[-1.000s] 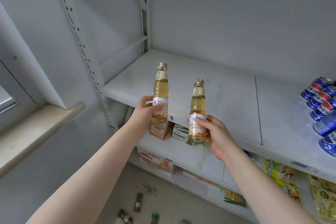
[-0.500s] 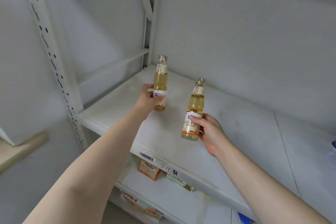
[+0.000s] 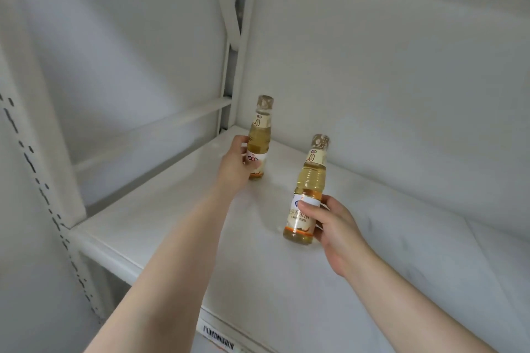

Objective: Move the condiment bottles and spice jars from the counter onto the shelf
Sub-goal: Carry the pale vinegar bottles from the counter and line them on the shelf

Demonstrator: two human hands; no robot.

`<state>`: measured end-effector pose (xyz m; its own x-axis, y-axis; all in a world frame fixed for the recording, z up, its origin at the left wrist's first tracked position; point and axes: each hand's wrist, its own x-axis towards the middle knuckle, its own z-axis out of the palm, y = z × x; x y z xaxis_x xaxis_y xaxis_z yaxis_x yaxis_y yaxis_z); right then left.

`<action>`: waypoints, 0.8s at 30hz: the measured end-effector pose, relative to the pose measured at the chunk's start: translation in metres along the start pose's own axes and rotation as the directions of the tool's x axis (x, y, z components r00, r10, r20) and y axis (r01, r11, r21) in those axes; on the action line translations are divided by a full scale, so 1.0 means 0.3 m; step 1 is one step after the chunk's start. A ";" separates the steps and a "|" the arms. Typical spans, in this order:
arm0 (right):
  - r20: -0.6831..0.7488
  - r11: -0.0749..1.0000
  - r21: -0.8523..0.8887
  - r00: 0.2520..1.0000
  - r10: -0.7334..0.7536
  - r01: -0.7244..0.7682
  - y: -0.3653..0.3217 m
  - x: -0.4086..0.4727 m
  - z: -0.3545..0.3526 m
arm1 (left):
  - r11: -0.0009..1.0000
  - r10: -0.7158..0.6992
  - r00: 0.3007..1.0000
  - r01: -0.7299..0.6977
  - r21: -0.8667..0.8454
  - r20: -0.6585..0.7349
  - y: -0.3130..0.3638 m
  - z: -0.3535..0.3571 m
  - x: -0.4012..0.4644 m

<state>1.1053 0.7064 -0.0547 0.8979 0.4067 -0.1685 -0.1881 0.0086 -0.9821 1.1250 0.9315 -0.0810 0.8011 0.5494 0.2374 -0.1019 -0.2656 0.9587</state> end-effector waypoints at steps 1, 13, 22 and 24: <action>0.001 1.000 -0.002 1.000 -0.007 0.007 0.000 0.013 -0.001 | 1.000 0.013 1.000 -0.013 0.021 -0.005 -0.008 0.001 0.019; 0.003 0.999 -0.011 0.999 -0.051 0.051 -0.024 0.135 0.007 | 0.994 0.062 0.996 -0.068 0.083 0.071 -0.062 0.053 0.161; 0.013 0.998 -0.015 0.998 -0.055 0.055 -0.023 0.191 0.054 | 0.991 0.062 0.997 -0.066 0.115 0.042 -0.095 -0.004 0.202; 0.011 0.998 -0.016 0.998 -0.057 0.057 -0.021 0.204 0.072 | 0.989 0.047 0.997 -0.055 0.135 0.065 -0.093 -0.006 0.201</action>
<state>1.1528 0.7511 -0.0571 0.9026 0.4157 -0.1115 -0.1304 0.0171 -0.9913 1.1751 0.9736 -0.0930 0.8319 0.4840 0.2715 -0.0655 -0.4003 0.9141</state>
